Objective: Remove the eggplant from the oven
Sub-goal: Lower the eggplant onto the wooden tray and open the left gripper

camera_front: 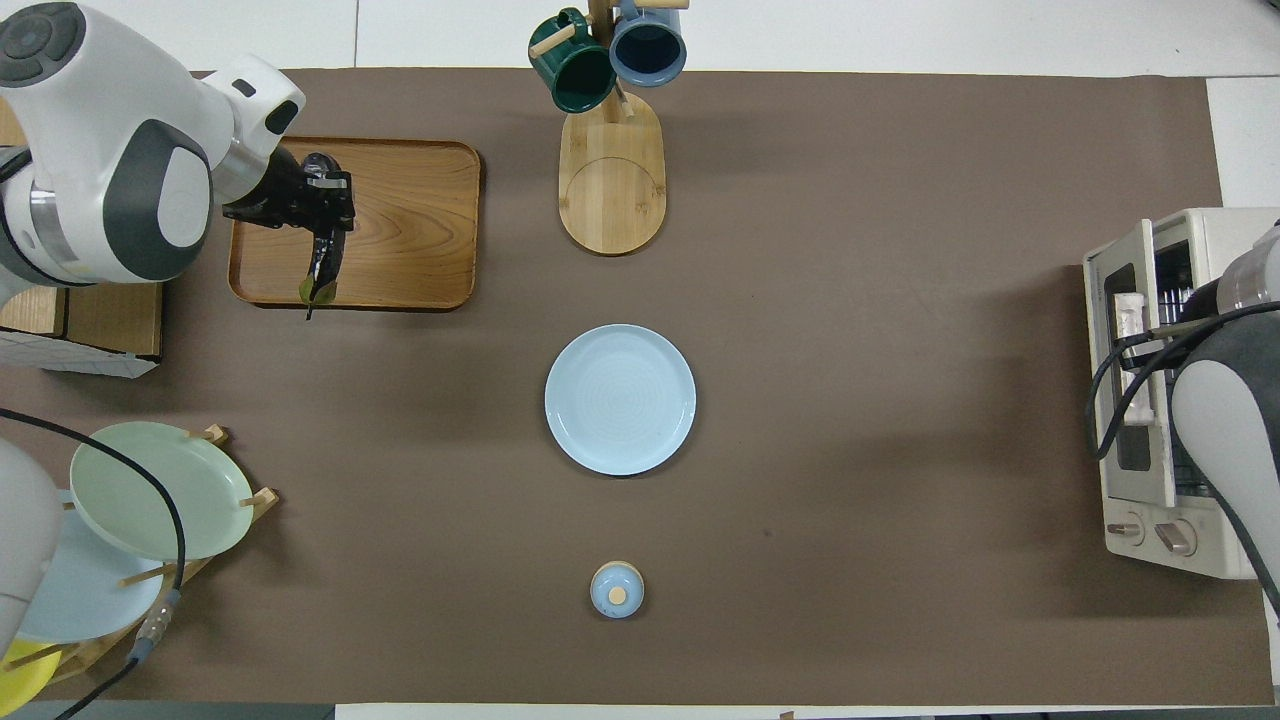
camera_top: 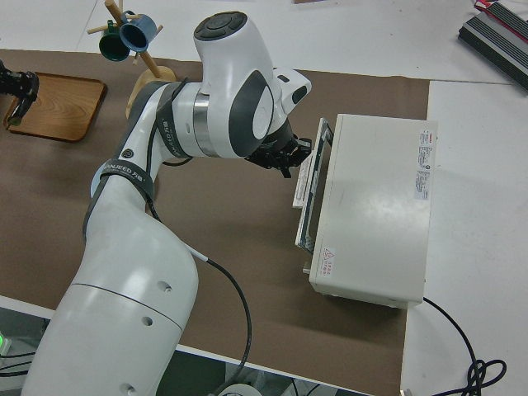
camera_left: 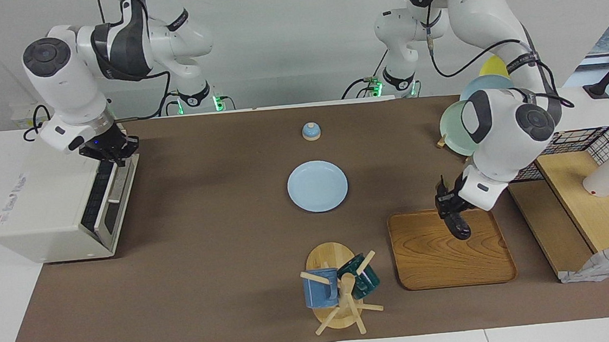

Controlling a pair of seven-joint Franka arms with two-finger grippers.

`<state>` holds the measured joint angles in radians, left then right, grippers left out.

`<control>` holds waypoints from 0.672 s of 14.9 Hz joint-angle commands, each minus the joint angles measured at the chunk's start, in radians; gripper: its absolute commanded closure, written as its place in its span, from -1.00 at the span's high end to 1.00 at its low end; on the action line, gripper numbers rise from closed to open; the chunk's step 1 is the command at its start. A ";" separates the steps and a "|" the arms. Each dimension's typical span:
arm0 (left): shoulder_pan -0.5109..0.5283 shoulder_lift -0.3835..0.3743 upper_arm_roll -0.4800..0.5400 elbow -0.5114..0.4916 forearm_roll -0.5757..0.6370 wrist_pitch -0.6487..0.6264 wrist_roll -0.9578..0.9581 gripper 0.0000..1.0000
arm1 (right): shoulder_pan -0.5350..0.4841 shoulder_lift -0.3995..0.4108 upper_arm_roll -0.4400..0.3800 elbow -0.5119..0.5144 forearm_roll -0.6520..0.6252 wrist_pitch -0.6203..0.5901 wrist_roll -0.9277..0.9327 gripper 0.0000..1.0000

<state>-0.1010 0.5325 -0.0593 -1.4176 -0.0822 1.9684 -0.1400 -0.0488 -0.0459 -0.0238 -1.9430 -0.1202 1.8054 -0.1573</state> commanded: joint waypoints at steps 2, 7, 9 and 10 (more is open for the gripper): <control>0.007 0.144 -0.005 0.118 0.041 0.098 -0.004 -1.00 | -0.017 -0.037 0.007 -0.152 0.028 0.118 0.053 -1.00; 0.009 0.130 -0.008 0.012 0.125 0.184 -0.003 -1.00 | -0.008 -0.035 0.008 -0.168 -0.065 0.132 -0.007 -1.00; 0.011 0.130 -0.008 0.016 0.125 0.181 0.000 -1.00 | -0.006 -0.035 0.011 -0.162 -0.091 0.114 -0.011 -1.00; 0.009 0.130 -0.008 0.016 0.125 0.181 0.003 -0.89 | -0.011 -0.035 0.011 -0.162 -0.093 0.112 -0.019 -1.00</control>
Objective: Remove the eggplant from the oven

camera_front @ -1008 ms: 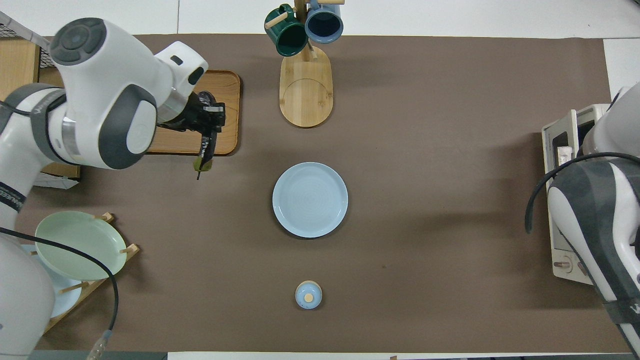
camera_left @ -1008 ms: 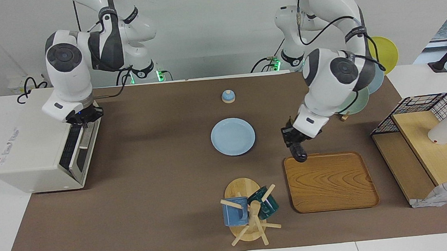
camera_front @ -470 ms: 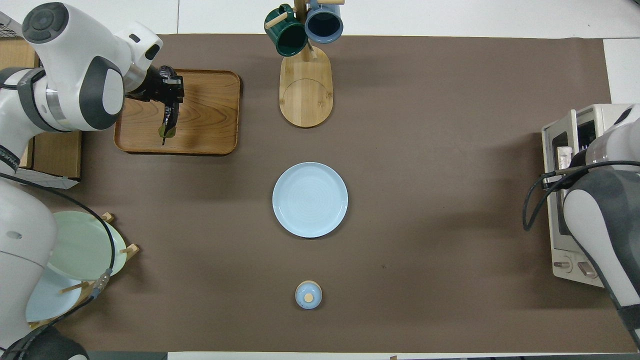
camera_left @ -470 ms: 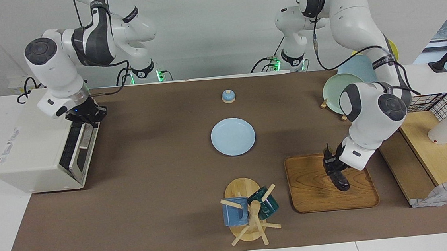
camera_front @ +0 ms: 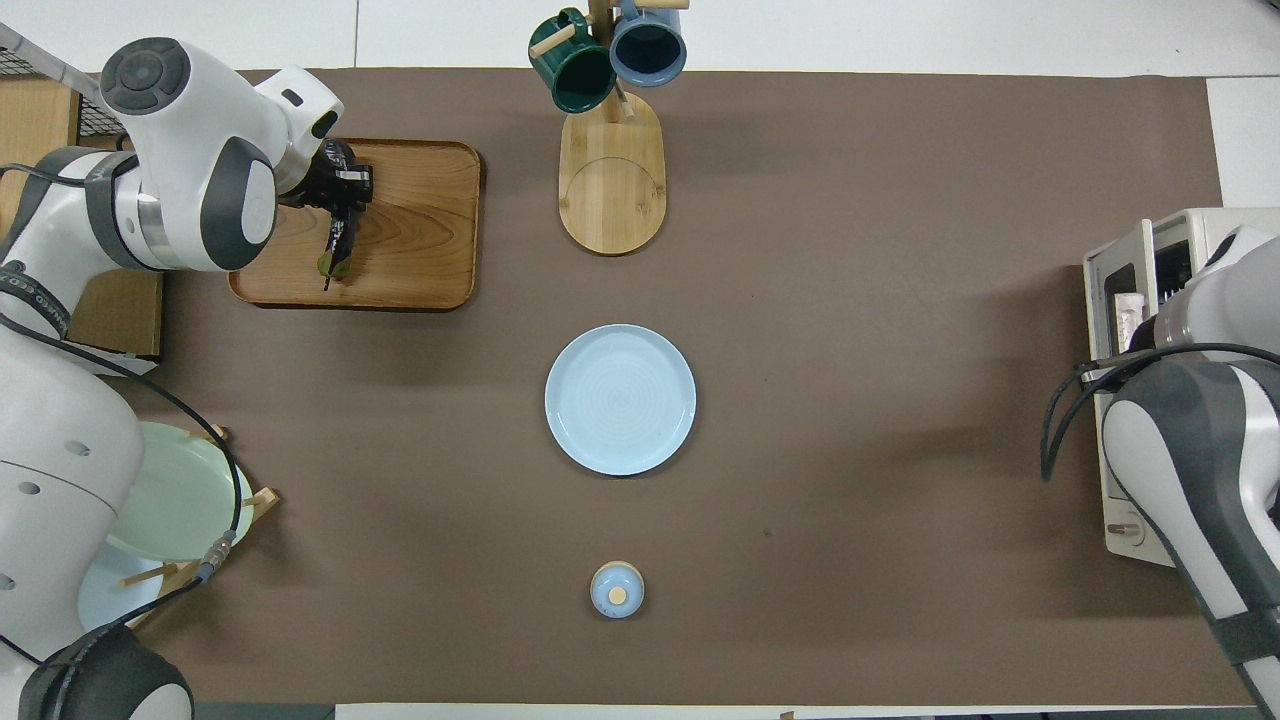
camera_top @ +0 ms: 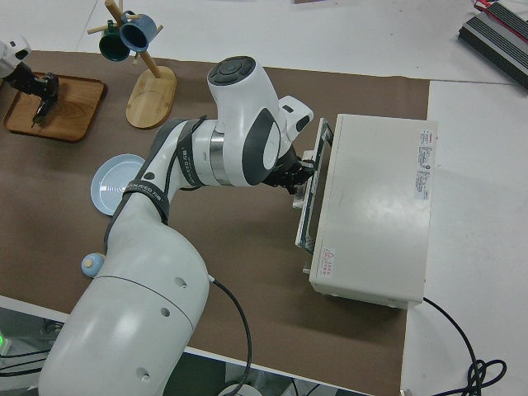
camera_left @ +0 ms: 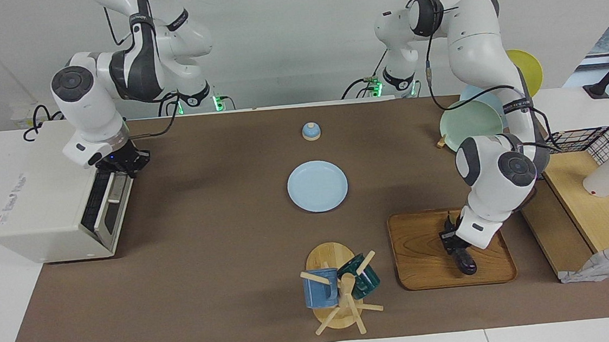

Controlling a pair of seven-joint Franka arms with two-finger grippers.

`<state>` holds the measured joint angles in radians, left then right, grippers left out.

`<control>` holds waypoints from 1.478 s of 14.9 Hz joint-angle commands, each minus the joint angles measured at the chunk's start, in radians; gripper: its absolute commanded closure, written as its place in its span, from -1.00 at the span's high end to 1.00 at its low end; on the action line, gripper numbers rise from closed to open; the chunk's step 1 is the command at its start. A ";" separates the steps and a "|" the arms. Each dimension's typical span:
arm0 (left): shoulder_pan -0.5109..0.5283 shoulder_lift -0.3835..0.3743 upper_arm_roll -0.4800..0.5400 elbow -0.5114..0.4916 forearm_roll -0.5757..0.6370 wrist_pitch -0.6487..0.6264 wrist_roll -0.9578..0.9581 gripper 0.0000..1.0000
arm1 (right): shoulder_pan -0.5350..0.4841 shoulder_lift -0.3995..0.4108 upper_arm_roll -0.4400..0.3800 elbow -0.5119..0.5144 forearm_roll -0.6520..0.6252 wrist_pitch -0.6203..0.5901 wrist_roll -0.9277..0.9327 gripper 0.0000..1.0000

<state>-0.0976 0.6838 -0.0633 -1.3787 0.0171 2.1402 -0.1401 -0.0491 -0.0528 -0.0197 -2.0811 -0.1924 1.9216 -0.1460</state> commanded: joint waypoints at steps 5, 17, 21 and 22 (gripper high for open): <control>0.012 -0.045 -0.006 0.016 0.014 -0.109 0.004 1.00 | -0.020 -0.030 0.006 -0.019 -0.024 -0.044 -0.060 -1.00; 0.041 -0.516 0.000 -0.074 -0.008 -0.512 -0.001 1.00 | 0.006 -0.019 0.017 0.194 0.074 -0.249 -0.081 -0.36; 0.041 -0.683 0.000 -0.273 -0.008 -0.530 -0.004 1.00 | -0.009 -0.013 0.007 0.245 0.148 -0.277 -0.083 1.00; 0.039 -0.710 0.000 -0.314 -0.008 -0.525 -0.006 1.00 | -0.012 0.005 0.004 0.274 0.148 -0.288 -0.080 1.00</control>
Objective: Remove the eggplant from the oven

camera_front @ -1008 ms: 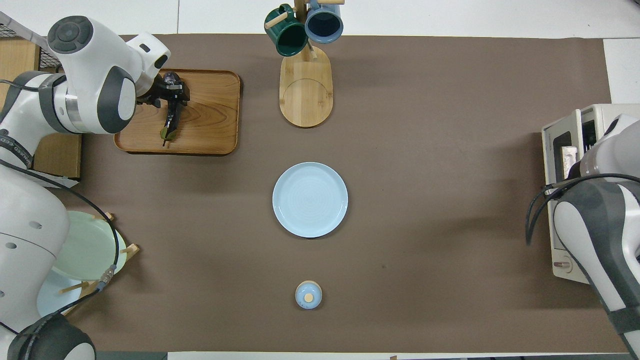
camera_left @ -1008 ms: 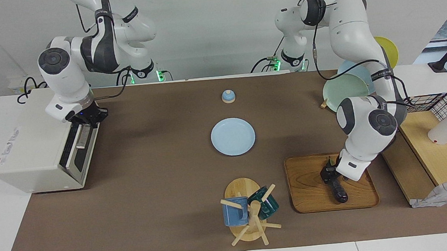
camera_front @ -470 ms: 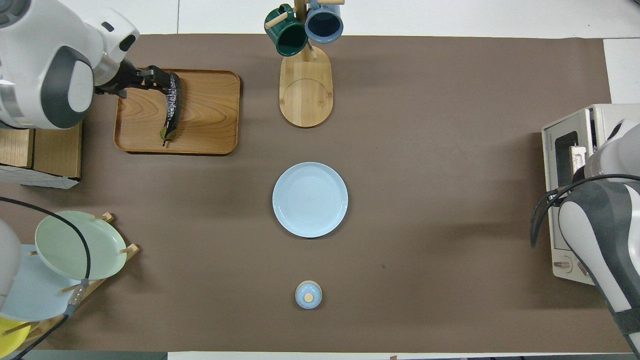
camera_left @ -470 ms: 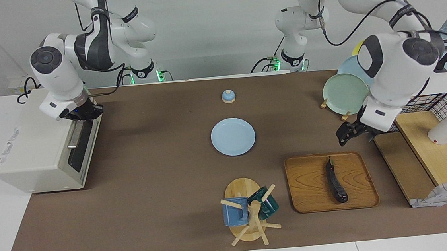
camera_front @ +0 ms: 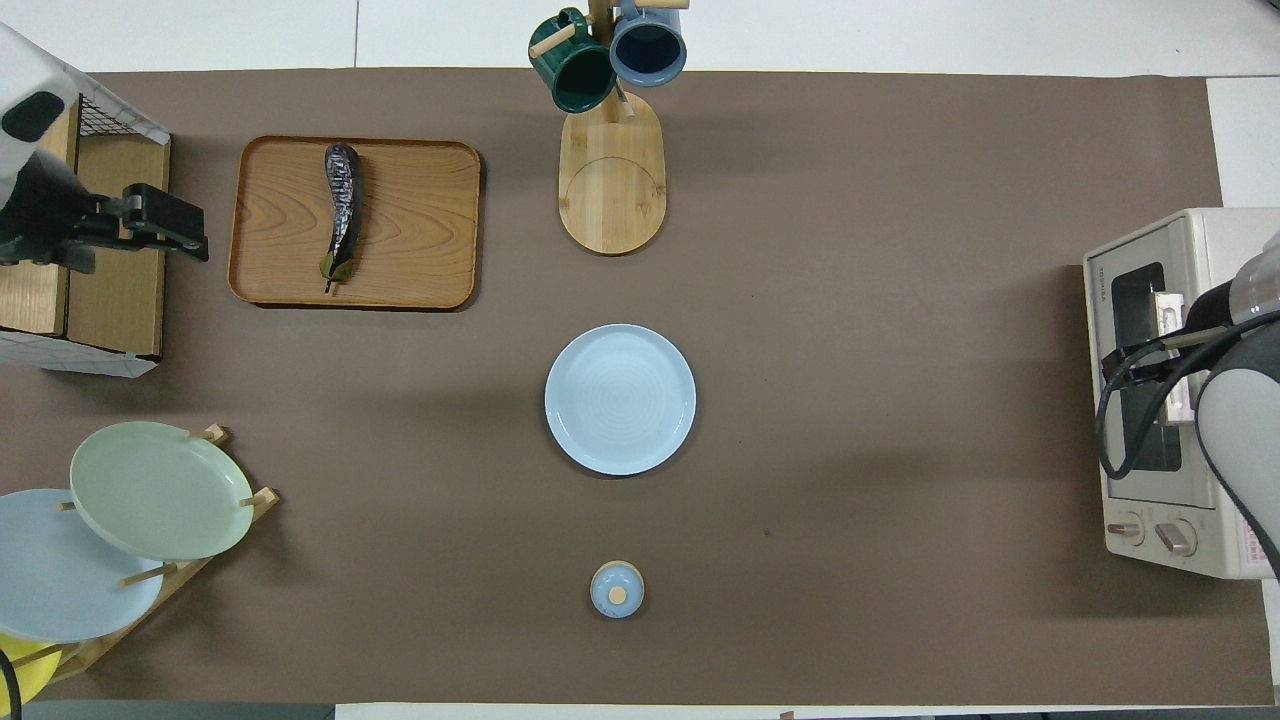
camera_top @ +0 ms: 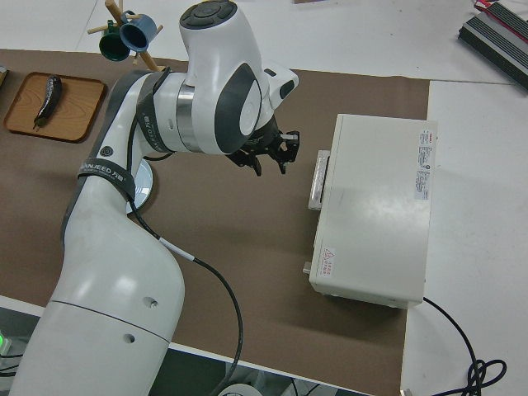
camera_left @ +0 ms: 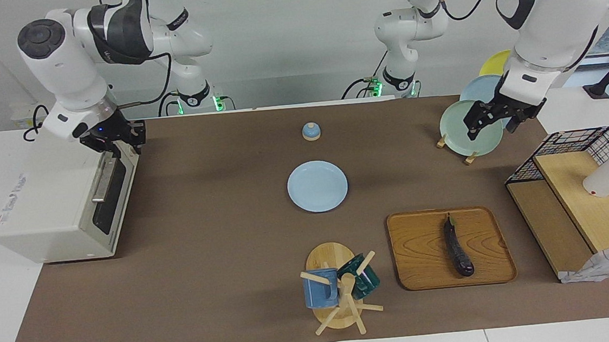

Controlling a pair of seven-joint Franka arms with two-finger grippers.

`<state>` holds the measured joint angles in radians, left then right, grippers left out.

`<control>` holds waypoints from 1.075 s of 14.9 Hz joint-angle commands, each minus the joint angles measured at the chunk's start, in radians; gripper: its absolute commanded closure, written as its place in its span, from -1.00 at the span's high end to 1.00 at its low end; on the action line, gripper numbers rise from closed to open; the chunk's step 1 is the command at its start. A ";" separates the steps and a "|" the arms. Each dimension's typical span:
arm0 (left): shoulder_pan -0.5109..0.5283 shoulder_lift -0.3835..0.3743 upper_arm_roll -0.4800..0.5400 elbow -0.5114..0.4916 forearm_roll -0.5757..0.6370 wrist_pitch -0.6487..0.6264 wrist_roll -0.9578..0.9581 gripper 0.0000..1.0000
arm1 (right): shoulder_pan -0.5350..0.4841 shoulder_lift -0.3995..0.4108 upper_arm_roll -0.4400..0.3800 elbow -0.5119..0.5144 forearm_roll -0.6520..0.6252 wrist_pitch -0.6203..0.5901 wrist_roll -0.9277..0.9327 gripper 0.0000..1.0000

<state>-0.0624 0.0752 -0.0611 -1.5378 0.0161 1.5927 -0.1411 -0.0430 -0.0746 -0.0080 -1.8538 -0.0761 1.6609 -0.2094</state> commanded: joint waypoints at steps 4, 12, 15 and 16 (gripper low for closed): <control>0.001 -0.146 -0.002 -0.235 -0.022 0.021 -0.011 1.00 | 0.044 0.111 -0.052 0.200 0.030 -0.122 0.011 1.00; 0.067 -0.127 -0.019 -0.088 -0.070 -0.121 -0.015 1.00 | 0.043 0.119 -0.073 0.248 0.058 -0.136 0.048 1.00; 0.075 -0.129 -0.026 -0.103 -0.071 -0.096 -0.008 1.00 | 0.058 0.102 -0.079 0.237 0.058 -0.135 0.061 1.00; 0.072 -0.129 -0.026 -0.105 -0.071 -0.094 -0.003 1.00 | 0.060 0.093 -0.079 0.237 0.056 -0.135 0.064 1.00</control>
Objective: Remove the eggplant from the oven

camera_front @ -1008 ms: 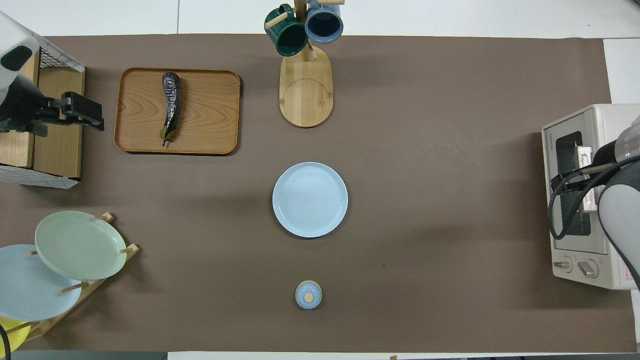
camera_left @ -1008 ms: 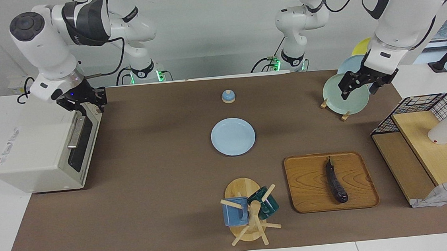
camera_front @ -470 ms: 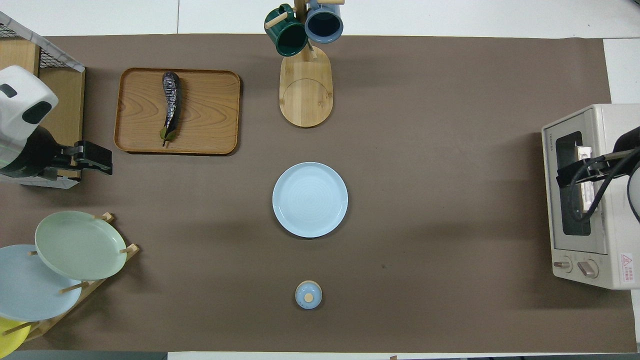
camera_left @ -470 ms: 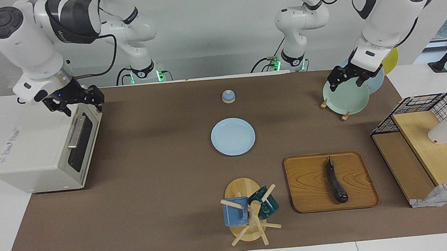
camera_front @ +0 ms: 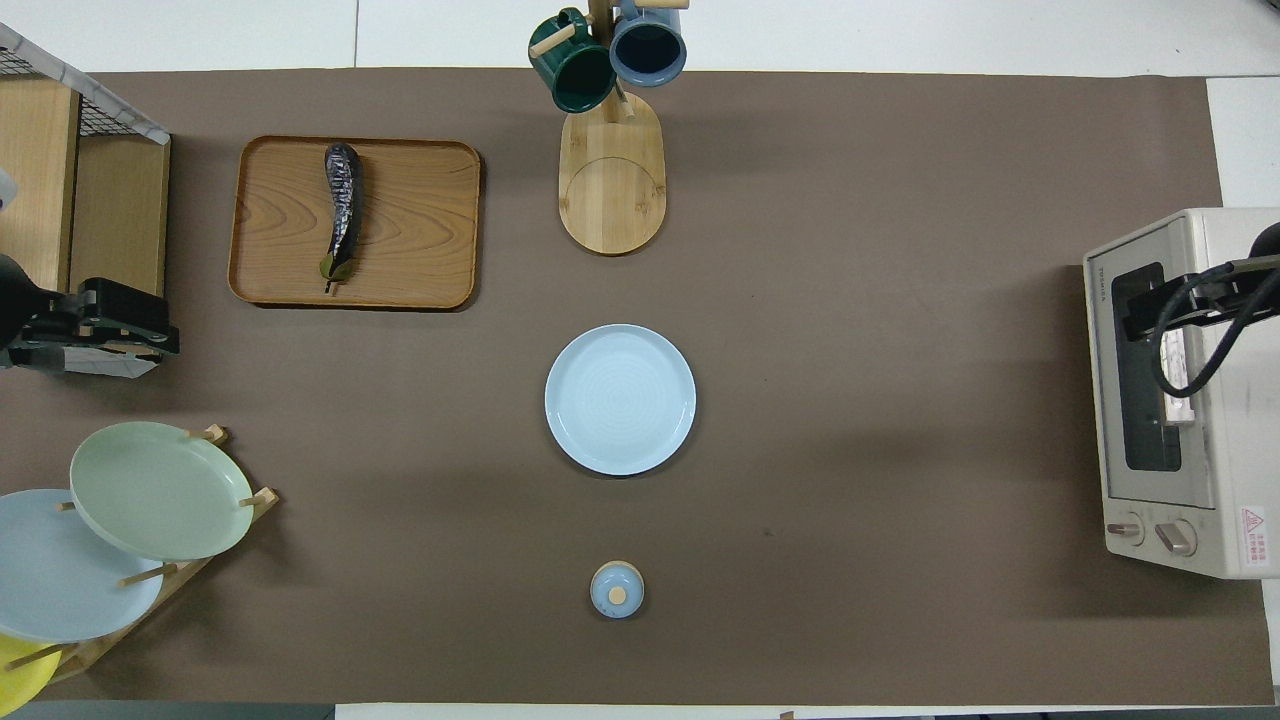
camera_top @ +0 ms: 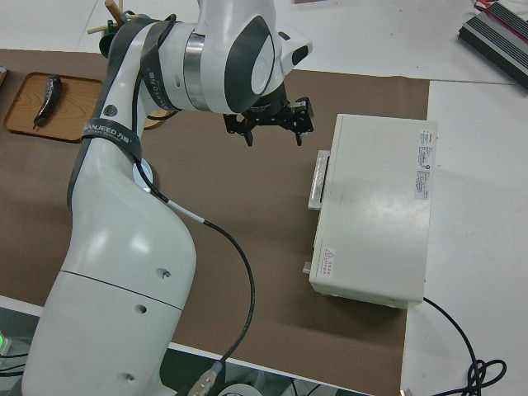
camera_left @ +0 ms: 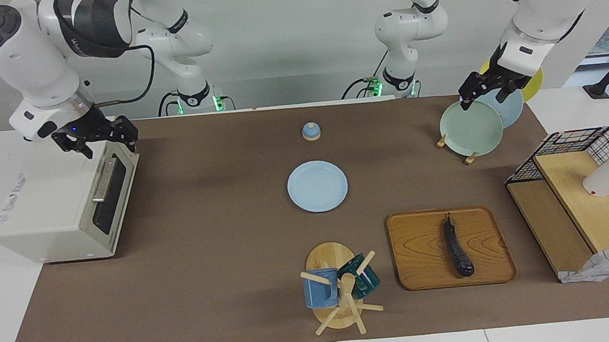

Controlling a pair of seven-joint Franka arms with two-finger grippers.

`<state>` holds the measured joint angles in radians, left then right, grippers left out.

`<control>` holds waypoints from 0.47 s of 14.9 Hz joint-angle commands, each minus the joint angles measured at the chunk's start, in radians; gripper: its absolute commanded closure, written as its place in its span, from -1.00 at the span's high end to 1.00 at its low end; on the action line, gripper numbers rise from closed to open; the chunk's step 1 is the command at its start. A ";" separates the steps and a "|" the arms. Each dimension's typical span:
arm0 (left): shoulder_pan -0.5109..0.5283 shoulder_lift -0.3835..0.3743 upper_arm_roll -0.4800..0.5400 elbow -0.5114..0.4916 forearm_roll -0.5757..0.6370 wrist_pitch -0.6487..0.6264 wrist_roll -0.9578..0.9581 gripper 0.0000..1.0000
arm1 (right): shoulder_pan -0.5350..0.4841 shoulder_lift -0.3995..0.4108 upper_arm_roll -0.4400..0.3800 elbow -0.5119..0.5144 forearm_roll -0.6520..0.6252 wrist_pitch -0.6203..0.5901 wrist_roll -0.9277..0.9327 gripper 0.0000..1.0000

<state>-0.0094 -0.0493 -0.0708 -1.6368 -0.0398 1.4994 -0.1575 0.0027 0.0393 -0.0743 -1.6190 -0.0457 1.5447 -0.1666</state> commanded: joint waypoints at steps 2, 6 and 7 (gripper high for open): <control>0.012 -0.004 -0.015 -0.015 -0.015 0.005 0.013 1.00 | 0.017 -0.024 -0.016 0.001 0.027 -0.017 0.022 1.00; -0.020 0.014 -0.004 -0.011 -0.014 0.009 0.015 1.00 | 0.017 -0.049 -0.019 -0.038 0.024 0.008 0.051 1.00; -0.020 0.013 -0.004 -0.011 -0.014 0.007 0.015 1.00 | 0.013 -0.042 -0.019 -0.032 0.023 0.003 0.053 1.00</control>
<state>-0.0204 -0.0357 -0.0799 -1.6452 -0.0421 1.5007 -0.1547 0.0113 0.0137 -0.0799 -1.6266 -0.0457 1.5383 -0.1385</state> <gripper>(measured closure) 0.000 0.000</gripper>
